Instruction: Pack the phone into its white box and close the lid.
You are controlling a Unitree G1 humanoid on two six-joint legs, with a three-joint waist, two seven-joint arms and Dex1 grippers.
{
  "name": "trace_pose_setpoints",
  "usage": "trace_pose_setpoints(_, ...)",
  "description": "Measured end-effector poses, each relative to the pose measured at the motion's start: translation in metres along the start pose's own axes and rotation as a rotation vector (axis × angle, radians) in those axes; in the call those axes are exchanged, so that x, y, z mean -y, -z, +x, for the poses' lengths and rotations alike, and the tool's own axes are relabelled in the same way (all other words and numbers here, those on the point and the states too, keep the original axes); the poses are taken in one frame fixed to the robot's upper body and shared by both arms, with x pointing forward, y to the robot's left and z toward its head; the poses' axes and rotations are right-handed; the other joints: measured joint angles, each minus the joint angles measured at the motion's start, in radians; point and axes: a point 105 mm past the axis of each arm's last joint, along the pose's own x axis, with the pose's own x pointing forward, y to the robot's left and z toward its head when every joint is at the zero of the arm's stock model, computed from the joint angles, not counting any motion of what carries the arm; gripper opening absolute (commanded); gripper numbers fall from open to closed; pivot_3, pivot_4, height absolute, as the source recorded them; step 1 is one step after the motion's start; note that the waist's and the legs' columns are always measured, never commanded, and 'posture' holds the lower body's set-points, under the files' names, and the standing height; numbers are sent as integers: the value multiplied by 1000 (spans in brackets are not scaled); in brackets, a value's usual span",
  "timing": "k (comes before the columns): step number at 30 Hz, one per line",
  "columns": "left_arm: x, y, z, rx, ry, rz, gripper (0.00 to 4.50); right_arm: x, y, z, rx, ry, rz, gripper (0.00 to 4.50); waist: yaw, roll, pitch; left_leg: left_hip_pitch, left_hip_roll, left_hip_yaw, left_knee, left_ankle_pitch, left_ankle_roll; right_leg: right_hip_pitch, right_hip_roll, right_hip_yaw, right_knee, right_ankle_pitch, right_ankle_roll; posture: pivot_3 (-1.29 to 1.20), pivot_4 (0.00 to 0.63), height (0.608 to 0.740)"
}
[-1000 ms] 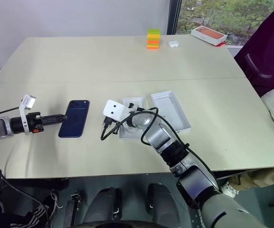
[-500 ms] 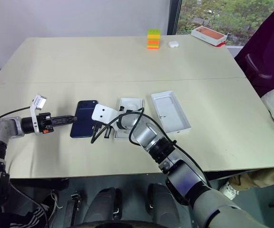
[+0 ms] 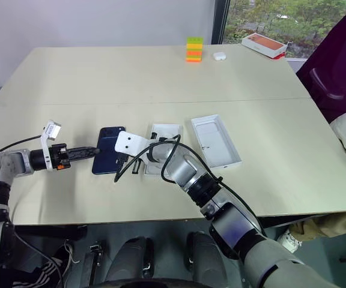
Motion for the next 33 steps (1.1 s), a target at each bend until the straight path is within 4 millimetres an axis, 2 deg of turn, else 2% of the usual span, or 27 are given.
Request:
trace_pose_setpoints(3,-1,1,-1,1,0,-2,4072,21,-19,-15,43,22,-9,241,-1,0,0,0,0,0,0,0,0,0,0,0,0,0,0,0,150,740)
trace_pose_setpoints(5,-1,2,-1,1,0,-2,4072,27,-23,-18,48,31,-24,241,-1,0,0,0,0,0,0,0,0,0,0,0,0,0,0,0,150,740)
trace_pose_setpoints(9,-1,2,-1,5,2,-1,4072,23,-9,-13,2,12,13,241,-2,0,0,0,0,0,0,0,0,0,0,0,0,0,0,0,150,740)
trace_pose_setpoints(12,0,2,-1,4,2,3,4072,21,-6,-11,-12,8,10,241,-3,0,0,0,0,0,0,0,0,0,0,0,0,0,0,0,150,740)
trace_pose_setpoints(22,1,2,-1,14,12,-13,4072,3,12,6,-125,-33,-87,241,-3,0,0,0,0,0,0,0,0,0,0,0,0,0,0,0,150,740)
trace_pose_setpoints(33,9,4,10,14,31,-52,4072,-1,9,12,-141,-29,-116,241,-1,0,0,1,0,0,0,0,0,0,0,0,0,0,0,0,150,740)
